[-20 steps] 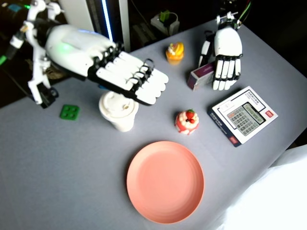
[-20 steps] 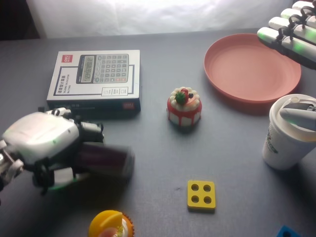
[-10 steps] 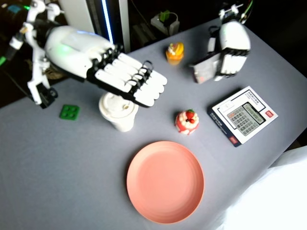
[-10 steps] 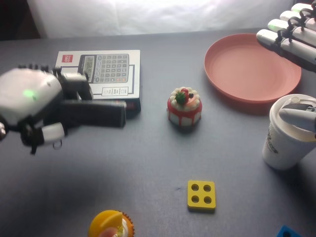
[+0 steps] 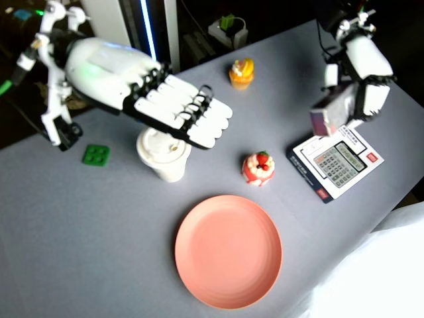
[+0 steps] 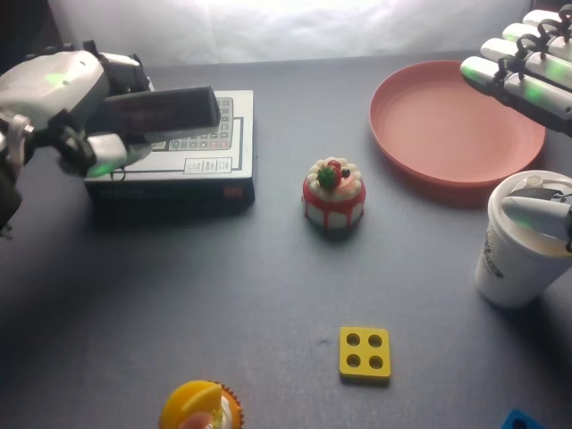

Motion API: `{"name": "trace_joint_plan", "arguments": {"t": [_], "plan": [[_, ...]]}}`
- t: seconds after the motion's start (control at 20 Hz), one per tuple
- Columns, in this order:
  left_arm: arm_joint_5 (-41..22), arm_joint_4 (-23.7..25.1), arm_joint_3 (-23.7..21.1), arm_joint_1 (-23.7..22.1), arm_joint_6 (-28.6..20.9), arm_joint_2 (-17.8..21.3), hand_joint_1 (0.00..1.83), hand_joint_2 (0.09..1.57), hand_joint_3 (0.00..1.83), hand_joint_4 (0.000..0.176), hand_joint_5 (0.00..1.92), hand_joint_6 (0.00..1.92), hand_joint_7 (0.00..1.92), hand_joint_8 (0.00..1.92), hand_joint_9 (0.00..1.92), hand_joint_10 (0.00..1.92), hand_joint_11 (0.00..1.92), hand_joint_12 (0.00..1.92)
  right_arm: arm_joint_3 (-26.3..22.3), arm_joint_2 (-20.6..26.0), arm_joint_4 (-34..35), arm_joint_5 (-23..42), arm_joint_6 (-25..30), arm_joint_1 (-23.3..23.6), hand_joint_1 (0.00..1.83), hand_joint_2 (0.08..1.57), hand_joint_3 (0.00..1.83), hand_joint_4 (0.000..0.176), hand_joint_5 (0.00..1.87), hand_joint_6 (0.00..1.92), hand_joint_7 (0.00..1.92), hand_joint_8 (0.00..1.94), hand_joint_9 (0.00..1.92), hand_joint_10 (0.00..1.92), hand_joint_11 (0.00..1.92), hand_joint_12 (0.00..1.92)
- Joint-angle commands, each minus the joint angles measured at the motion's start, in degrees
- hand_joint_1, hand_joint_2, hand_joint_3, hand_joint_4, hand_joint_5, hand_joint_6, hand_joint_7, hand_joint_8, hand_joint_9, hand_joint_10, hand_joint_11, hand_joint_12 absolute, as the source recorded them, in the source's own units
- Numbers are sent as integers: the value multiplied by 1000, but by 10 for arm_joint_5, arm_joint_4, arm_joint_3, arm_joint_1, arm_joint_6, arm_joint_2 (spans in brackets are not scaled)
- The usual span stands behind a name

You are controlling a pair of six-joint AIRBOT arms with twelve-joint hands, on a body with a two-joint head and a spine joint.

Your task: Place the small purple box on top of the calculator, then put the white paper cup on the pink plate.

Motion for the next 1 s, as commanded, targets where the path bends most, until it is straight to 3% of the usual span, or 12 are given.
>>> {"name": "trace_joint_plan", "arguments": {"t": [0.0, 0.05, 0.1, 0.2, 0.35, 0.4, 0.45, 0.5, 0.6, 0.8, 0.9, 0.95], "plan": [[-36, 0, 12, -16, 2, -8, 1200, 1188, 0, 0, 828, 1117, 868, 1303, 903, 1318, 837, 1710, 2, 0, 0, 69, -2, 5, 142, 1278, 15, 0, 0, 0, 0, 0, 0, 0, 0, 0], [-12, -19, 34, -28, 4, -22, 1190, 1196, 1, 0, 811, 1162, 852, 1306, 886, 1255, 812, 1663, 3, -1, 0, 69, -2, 4, 152, 1281, 15, 0, 0, 0, 0, 0, 0, 0, 8, 4], [4, -31, 45, -36, 12, -30, 1311, 1186, 1, 0, 800, 1133, 818, 1226, 862, 1418, 788, 1657, 3, -3, 0, 69, -2, 4, 140, 1277, 12, 0, 0, 0, 0, 0, 0, 0, 11, 6], [29, -60, 57, -50, 45, -40, 1193, 1221, 3, 0, 753, 1198, 817, 1407, 841, 1313, 795, 1672, 4, -4, 0, 69, -2, 3, 154, 1277, 10, 0, 0, 0, 0, 0, 0, 0, 0, 0], [66, -94, 80, -66, 82, -57, 1174, 1248, 2, 0, 701, 1267, 779, 1471, 771, 1329, 708, 1756, 5, -5, 0, 69, -2, 3, 171, 1271, 5, 0, 0, 0, 0, 0, 0, 0, 0, 0], [71, -101, 82, -68, 92, -58, 1132, 1284, 6, 0, 641, 1386, 703, 1537, 518, 1231, 388, 1787, 5, -6, 0, 69, -2, 3, 171, 1271, 5, 0, 0, 0, 0, 0, 0, 0, 0, 0], [74, -107, 82, -69, 102, -58, 1072, 1298, 1, 0, 633, 1467, 490, 1016, 368, 1114, 136, 1765, 5, -6, 0, 69, -2, 2, 168, 1266, 2, 0, 0, 0, 0, 0, 0, 0, 0, 0], [76, -107, 83, -69, 103, -58, 1164, 1238, 0, 0, 449, 761, 496, 729, 322, 892, 26, 1549, 5, -6, 0, 69, -2, 2, 161, 1266, 2, 0, 0, 0, 0, 0, 0, 0, 0, 0], [75, -105, 82, -69, 103, -58, 1100, 1220, 0, 0, 419, 197, 422, 151, 317, 403, 0, 1382, 5, -6, 0, 69, -2, 0, 169, 1261, 0, 0, 0, 0, 0, 0, 0, 0, 0, 0], [70, -101, 79, -70, 103, -55, 899, 1186, 0, 0, 353, 25, 232, 1, 160, 191, 0, 1282, 5, -6, 0, 69, -2, 0, 168, 1269, 3, 0, 0, 0, 0, 0, 0, 0, 0, 0], [64, -94, 74, -70, 103, -51, 848, 1133, 0, 7, 328, 5, 183, 4, 107, 112, 0, 987, 5, -6, 0, 69, -2, 0, 183, 1275, 5, 0, 0, 0, 0, 0, 0, 0, 0, 0], [61, -91, 70, -70, 103, -49, 828, 1115, 0, 25, 302, 8, 150, 7, 81, 71, 0, 789, 5, -6, 0, 69, -2, 0, 181, 1268, 2, 0, 0, 0, 0, 0, 0, 0, 0, 0]]}}
